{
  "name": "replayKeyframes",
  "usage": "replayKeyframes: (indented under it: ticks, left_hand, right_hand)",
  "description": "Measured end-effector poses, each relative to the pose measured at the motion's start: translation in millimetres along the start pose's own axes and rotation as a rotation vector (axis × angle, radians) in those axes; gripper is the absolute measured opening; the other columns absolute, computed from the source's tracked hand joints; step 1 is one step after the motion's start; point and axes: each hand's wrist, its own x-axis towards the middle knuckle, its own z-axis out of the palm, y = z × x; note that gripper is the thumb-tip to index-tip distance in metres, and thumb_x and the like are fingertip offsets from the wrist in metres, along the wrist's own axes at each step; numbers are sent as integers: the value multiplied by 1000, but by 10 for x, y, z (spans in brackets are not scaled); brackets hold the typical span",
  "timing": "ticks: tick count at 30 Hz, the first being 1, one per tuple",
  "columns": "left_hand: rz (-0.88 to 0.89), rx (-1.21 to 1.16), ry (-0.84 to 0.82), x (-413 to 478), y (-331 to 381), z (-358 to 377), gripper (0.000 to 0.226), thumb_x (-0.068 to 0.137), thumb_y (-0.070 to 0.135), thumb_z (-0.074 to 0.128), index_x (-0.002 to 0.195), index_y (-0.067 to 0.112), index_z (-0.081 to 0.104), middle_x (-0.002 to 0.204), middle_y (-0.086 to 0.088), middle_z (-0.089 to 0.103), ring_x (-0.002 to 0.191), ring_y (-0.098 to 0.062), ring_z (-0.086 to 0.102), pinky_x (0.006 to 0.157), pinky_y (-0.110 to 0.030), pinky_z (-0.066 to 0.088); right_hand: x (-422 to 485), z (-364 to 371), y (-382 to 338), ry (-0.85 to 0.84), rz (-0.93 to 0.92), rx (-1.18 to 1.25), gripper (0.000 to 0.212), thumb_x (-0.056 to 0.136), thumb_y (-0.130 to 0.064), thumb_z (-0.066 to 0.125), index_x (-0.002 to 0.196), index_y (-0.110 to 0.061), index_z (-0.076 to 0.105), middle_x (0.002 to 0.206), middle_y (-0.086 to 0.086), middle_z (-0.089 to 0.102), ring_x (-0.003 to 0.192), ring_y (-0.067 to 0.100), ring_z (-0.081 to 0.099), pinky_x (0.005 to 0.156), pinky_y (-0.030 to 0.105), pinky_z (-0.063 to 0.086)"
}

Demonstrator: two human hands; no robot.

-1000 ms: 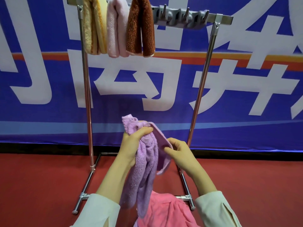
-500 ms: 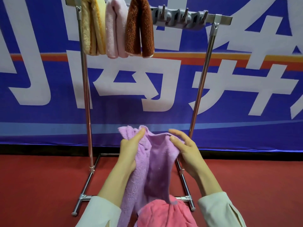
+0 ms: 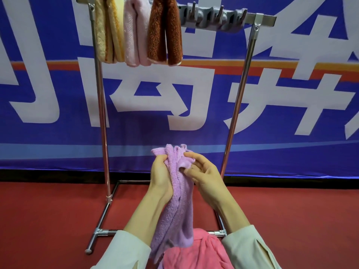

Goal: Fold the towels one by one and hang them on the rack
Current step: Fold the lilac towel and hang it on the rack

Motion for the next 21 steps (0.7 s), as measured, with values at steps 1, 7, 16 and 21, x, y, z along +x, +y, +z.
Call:
replayKeyframes:
  ticks: [1, 7, 16, 21]
  left_hand:
    - [32, 28, 11, -2, -7, 11, 29, 95, 14, 40, 111, -4, 55, 106, -28, 63, 85, -33, 65, 74, -36, 55]
    - [227, 220, 114, -25, -63, -12, 21, 82, -12, 61, 82, 6, 50, 98, -23, 61, 90, -31, 64, 79, -39, 53]
    - [236, 434, -5, -73, -106, 111, 10, 91, 10, 60, 93, 1, 64, 91, -18, 68, 86, -28, 63, 79, -38, 52]
    - [332, 565, 33, -47, -124, 73, 16, 91, 14, 63, 87, -1, 63, 83, -15, 63, 82, -25, 58, 80, -42, 49]
  right_hand:
    - [-4, 0, -5, 9, -12, -13, 39, 83, 18, 58, 111, -9, 63, 103, 0, 73, 94, 9, 68, 86, 21, 52]
    - [-51, 11, -18, 66, -123, -83, 22, 84, 12, 63, 101, -2, 64, 86, 3, 73, 82, 11, 69, 78, 23, 55]
    - [-32, 13, -57, 208, -189, 15, 12, 91, 5, 57, 93, -6, 61, 86, 4, 67, 76, 6, 66, 69, 20, 54]
    - [-42, -25, -94, 201, -184, -3, 11, 92, 5, 56, 91, -6, 58, 79, 1, 65, 71, 4, 66, 68, 19, 55]
